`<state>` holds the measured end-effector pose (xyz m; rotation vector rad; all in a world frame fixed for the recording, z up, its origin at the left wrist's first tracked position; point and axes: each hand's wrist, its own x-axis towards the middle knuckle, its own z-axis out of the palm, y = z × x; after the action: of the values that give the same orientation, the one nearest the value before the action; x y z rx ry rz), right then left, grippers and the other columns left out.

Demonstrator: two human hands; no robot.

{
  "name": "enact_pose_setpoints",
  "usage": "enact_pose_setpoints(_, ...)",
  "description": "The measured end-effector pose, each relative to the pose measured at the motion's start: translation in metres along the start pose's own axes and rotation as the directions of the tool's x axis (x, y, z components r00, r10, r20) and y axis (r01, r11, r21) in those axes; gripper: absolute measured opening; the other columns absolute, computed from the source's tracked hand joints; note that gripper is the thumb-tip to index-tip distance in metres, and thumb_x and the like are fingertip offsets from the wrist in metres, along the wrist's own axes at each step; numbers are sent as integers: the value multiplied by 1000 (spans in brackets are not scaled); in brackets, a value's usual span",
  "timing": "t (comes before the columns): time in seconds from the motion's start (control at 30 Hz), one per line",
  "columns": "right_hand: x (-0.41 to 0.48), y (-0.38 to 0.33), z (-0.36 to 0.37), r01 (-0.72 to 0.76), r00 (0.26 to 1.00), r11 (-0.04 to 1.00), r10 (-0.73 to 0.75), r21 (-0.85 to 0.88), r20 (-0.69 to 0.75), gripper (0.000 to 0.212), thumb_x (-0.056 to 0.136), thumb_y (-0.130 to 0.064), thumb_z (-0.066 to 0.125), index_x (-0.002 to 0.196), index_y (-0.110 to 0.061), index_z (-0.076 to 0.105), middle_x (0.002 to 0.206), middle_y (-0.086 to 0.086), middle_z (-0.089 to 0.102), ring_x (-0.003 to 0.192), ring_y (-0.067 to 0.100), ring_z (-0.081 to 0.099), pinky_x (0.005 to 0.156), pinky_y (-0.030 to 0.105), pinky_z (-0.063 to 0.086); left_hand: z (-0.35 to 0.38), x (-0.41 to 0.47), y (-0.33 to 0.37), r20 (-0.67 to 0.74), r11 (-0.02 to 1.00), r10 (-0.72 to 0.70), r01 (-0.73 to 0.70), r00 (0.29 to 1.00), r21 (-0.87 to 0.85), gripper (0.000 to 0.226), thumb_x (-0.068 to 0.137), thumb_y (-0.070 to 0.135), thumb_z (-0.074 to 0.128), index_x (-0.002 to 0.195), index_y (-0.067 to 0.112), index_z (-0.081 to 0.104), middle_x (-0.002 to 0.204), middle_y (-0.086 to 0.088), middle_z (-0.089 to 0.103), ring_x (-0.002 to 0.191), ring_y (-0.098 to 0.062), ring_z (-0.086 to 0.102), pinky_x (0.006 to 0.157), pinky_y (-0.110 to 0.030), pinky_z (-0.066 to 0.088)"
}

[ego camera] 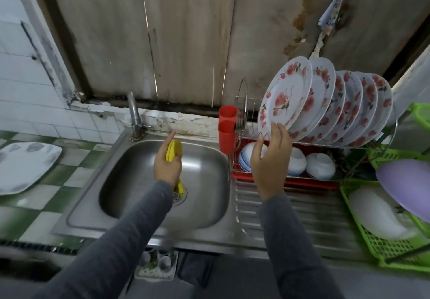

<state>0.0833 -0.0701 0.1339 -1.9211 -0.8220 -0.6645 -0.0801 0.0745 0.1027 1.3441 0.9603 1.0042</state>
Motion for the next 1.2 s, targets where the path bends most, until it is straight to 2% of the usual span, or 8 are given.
enact_pose_setpoints(0.1, -38, -10, 1, -107, 978, 994, 99, 34, 183, 40, 98, -11, 55, 136, -1, 53, 135, 16, 57, 128, 28, 49, 109, 28, 33, -27, -16, -14, -24, 999, -18, 19, 1000, 42, 65, 93, -12, 47, 139, 34, 54, 126, 6, 52, 88, 4, 55, 74, -7, 48)
enact_pose_setpoints(0.17, -61, -19, 7, -151, 949, 988, 132, 43, 285, 38, 98, -12, 55, 135, -3, 55, 131, 14, 59, 123, 27, 52, 108, 31, 39, -45, -24, -21, -43, 998, -31, 33, 999, 53, 64, 93, -11, 48, 141, 32, 54, 116, 7, 53, 78, 2, 52, 62, -4, 46)
enact_pose_setpoints(0.37, -119, -66, 43, -108, 826, 993, 111, -38, 553, 35, 97, -13, 56, 128, 0, 59, 122, 19, 63, 112, 35, 58, 95, 40, 46, -109, -33, -25, -83, 997, -48, 53, 995, 60, 60, 94, -6, 52, 137, 35, 54, 112, 18, 53, 76, 15, 55, 62, 0, 42)
enact_pose_setpoints(0.5, -156, -118, 75, 39, 643, 994, 51, -98, 764, 33, 99, -19, 50, 127, -4, 59, 123, 15, 62, 113, 32, 57, 95, 38, 45, -169, -35, -29, -103, 996, -16, 24, 995, 82, 63, 89, -12, 51, 138, 27, 57, 125, 8, 55, 77, 29, 51, 67, 2, 40)
enact_pose_setpoints(0.67, -203, -202, 120, 96, 444, 995, -13, -34, 896, 32, 97, -17, 47, 124, -5, 59, 124, 20, 61, 115, 39, 57, 90, 40, 45, -265, -36, -39, -126, 988, -79, 95, 989, 124, 67, 88, -10, 50, 134, 38, 57, 123, 7, 60, 96, -6, 57, 71, -3, 46)
enact_pose_setpoints(0.87, -254, -298, 173, 125, 322, 989, -110, 73, 940, 32, 99, -16, 42, 122, -3, 59, 128, 20, 59, 117, 38, 55, 94, 41, 47, -378, -33, -57, -225, 967, -193, 225, 955, 122, 65, 89, -7, 49, 133, 40, 58, 130, -3, 56, 81, -4, 56, 58, -6, 47)
enact_pose_setpoints(1.1, -291, -384, 240, 174, 238, 967, -226, 187, 945, 33, 98, -17, 43, 123, -2, 58, 121, 20, 61, 116, 38, 55, 92, 42, 48, -477, -15, -75, -339, 949, -267, 308, 902, 73, 64, 87, -7, 51, 124, 44, 58, 134, -10, 55, 113, -28, 57, 98, -40, 51)
enact_pose_setpoints(1.2, -302, -411, 275, 171, 212, 958, -265, 231, 941, 35, 100, -18, 43, 130, -4, 56, 126, 18, 59, 119, 36, 55, 97, 43, 47, -513, 5, -85, -403, 941, -297, 337, 866, 30, 64, 85, -6, 53, 124, 44, 59, 132, -13, 56, 113, -31, 58, 100, -44, 51)
